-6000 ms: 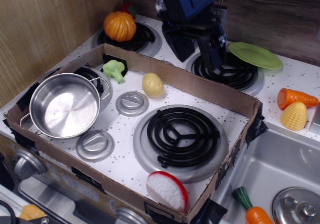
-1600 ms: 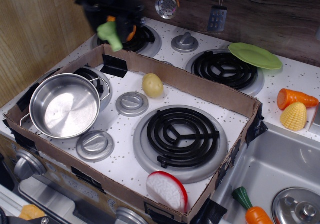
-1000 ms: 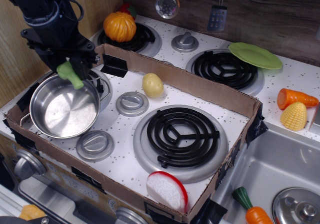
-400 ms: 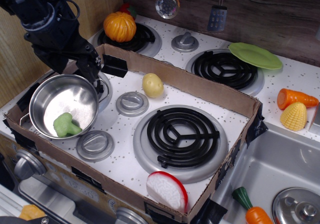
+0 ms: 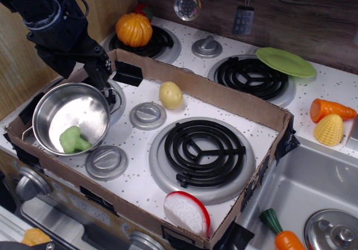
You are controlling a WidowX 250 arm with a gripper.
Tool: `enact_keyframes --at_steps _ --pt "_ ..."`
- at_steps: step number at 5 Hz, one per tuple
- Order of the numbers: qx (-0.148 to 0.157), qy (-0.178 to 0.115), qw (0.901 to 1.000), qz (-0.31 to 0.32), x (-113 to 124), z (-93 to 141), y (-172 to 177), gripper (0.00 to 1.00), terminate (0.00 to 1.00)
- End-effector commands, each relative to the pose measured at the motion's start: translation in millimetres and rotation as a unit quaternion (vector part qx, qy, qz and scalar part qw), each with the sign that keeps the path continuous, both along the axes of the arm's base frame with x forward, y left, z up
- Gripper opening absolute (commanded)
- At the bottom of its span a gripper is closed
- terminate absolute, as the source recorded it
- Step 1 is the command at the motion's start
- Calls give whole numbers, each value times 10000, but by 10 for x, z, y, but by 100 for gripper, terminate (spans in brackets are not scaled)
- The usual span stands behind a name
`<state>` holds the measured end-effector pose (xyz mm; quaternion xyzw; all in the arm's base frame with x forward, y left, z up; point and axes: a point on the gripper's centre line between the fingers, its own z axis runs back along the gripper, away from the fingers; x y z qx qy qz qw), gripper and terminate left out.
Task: Put broccoli in pot
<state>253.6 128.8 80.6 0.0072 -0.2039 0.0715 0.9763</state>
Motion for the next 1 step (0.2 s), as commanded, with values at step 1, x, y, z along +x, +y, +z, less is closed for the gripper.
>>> enact_keyframes --at_steps 1 --pt "131 -169 9998 -45 38 106 -30 100 100"
